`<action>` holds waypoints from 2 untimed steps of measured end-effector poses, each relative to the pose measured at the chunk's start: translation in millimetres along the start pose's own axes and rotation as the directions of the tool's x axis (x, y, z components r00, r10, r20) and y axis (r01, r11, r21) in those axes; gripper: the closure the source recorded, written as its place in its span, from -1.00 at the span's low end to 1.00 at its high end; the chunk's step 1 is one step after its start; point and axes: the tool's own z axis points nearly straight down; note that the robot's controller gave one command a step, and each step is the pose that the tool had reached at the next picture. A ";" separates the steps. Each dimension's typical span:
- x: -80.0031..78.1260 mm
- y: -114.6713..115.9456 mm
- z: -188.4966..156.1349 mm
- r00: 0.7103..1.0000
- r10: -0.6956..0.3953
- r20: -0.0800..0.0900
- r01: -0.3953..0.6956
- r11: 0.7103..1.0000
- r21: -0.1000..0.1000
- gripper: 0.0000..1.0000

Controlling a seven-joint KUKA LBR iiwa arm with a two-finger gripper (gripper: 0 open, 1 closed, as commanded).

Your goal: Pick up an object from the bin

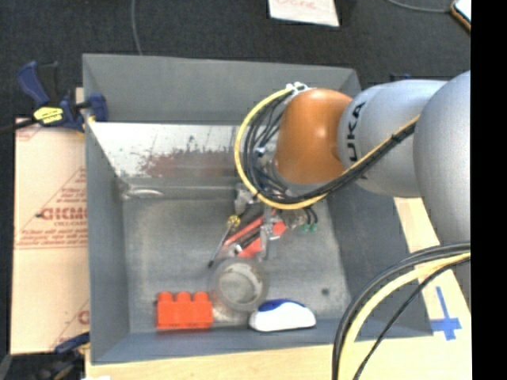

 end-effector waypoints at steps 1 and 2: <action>-21.9 -30.5 31.8 0.920 -0.392 0.015 0.392 0.920 0.013 -1.00; -26.1 -28.6 30.3 0.997 -0.078 0.014 0.079 0.997 -0.005 1.00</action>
Offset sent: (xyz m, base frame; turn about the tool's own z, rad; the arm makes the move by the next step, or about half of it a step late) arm 0.0284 -0.0288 -0.0346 -0.0705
